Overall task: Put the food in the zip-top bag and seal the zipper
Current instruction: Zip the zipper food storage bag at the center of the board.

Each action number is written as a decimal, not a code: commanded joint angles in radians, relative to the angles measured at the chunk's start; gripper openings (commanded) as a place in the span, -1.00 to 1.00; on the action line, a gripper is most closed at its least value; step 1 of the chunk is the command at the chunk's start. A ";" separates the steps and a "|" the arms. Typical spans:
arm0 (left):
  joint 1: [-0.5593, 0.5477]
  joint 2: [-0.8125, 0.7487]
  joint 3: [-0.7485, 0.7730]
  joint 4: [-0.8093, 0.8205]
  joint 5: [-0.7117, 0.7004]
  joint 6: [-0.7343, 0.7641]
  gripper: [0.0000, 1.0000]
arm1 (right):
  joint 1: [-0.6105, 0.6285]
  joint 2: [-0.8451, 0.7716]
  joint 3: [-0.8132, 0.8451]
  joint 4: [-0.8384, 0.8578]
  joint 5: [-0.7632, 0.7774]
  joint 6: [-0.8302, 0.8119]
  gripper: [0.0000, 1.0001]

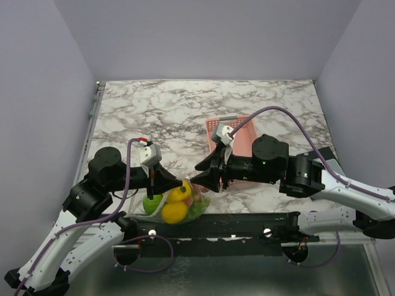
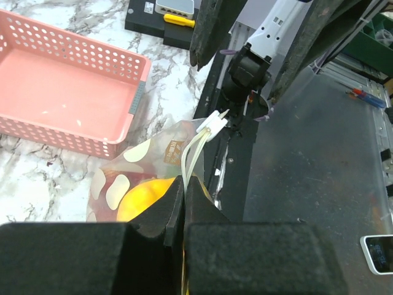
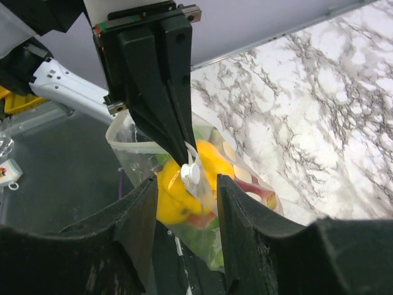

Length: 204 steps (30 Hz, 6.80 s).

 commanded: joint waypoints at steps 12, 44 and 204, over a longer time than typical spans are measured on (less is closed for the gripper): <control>-0.003 -0.003 0.106 0.029 0.152 -0.040 -1.00 | 0.006 -0.116 -0.284 0.328 -0.231 -0.227 0.04; -0.003 -0.021 0.085 0.029 0.196 -0.052 -1.00 | 0.005 -0.010 -0.250 0.411 -0.308 -0.218 -0.53; -0.003 -0.140 -0.097 0.201 0.115 -0.207 -1.00 | 0.009 -0.271 -0.332 0.403 0.737 -0.279 -0.99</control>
